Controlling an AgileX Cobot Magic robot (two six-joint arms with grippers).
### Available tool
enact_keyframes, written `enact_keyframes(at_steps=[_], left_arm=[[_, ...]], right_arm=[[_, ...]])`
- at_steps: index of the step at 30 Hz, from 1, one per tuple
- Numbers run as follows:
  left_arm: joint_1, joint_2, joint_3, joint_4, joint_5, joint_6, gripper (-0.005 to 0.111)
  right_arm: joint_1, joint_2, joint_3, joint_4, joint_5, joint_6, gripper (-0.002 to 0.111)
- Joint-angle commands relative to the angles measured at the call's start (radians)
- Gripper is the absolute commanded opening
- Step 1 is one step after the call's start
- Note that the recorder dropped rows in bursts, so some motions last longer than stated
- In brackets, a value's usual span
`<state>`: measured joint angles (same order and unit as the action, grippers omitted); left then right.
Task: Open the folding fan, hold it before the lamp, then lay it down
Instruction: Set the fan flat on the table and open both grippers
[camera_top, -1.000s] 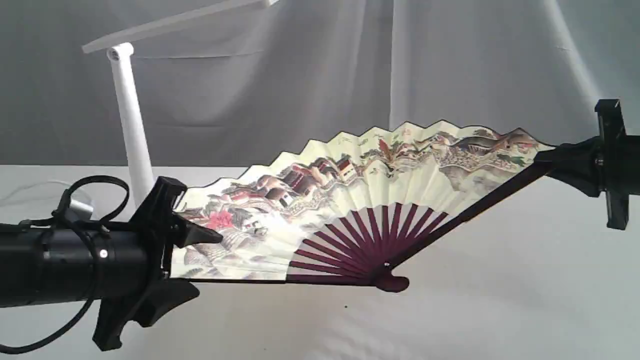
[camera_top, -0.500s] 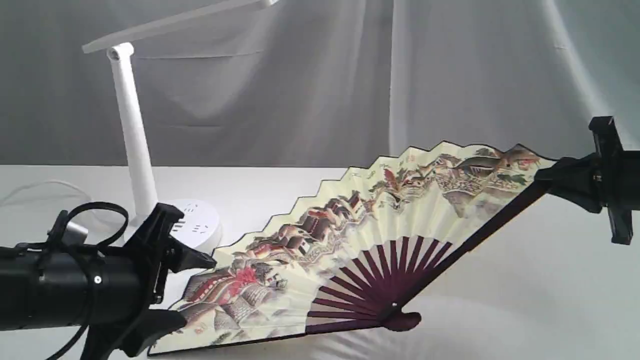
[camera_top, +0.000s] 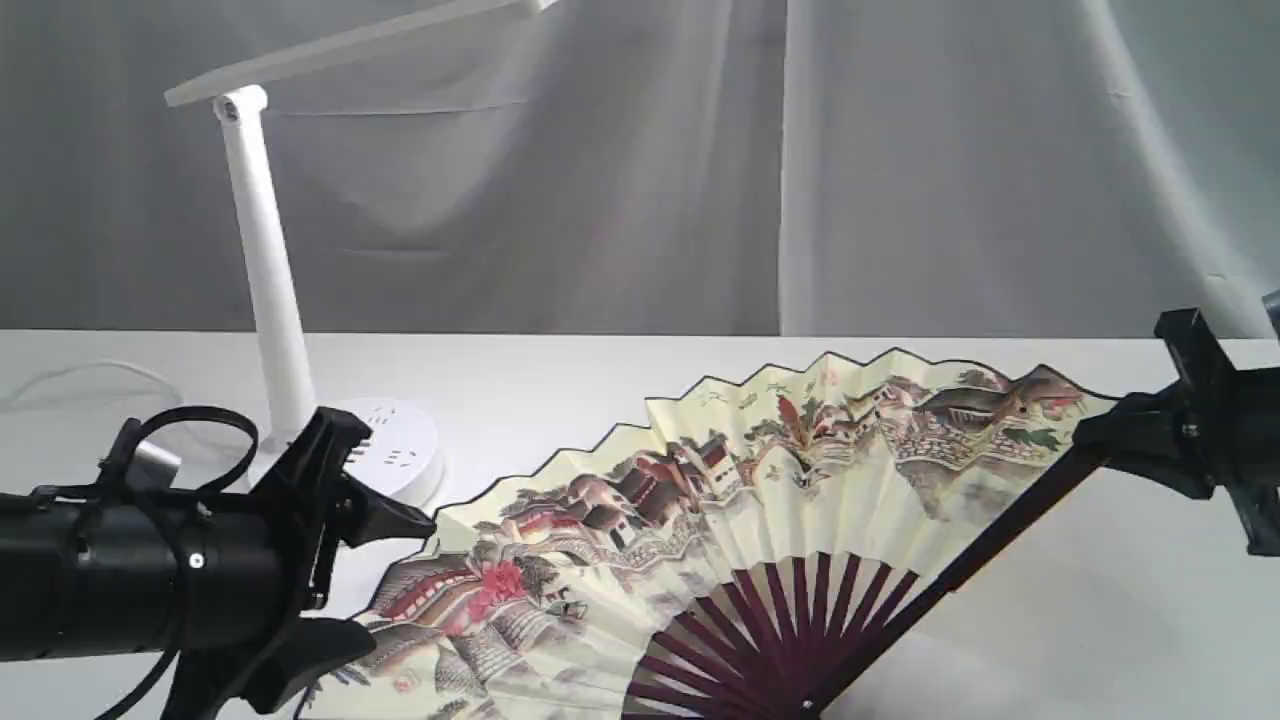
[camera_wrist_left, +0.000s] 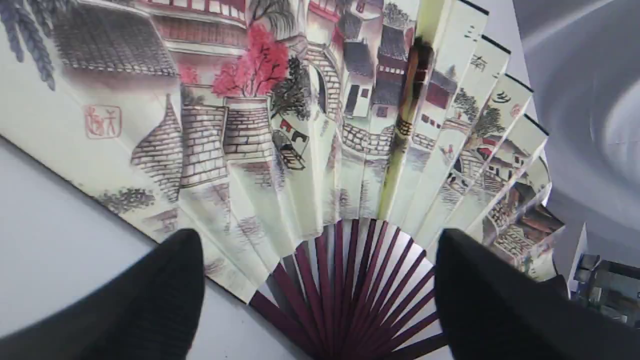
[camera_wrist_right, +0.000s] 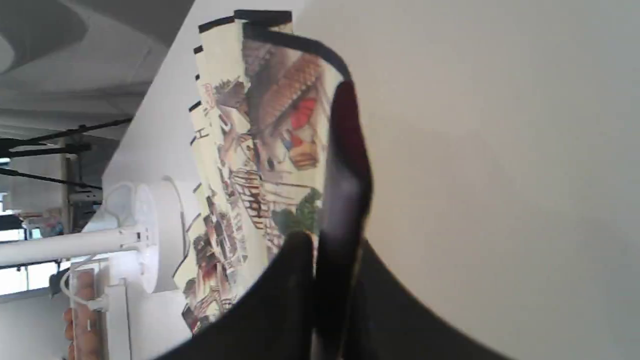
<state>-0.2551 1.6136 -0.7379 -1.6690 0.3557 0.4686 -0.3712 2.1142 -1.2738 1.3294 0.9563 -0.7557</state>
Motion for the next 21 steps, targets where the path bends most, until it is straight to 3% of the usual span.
enact_keyframes(at_steps=[1,13,18,21], left_arm=[[-0.004,-0.004,0.004,0.005,0.001,0.011,0.065],[-0.004,-0.004,0.004,0.005,0.004,0.011,0.065],[-0.004,-0.004,0.004,0.008,0.010,0.011,0.065],[-0.004,-0.004,0.004,0.011,0.010,0.019,0.065]], right_arm=[[0.013,-0.013,0.032,-0.059,-0.086,-0.033,0.000],[0.013,0.006,0.050,-0.143,-0.168,-0.017,0.001],[0.013,0.055,0.050,-0.143,-0.141,0.010,0.017],[0.013,0.057,0.050,-0.139,-0.142,0.010,0.021]])
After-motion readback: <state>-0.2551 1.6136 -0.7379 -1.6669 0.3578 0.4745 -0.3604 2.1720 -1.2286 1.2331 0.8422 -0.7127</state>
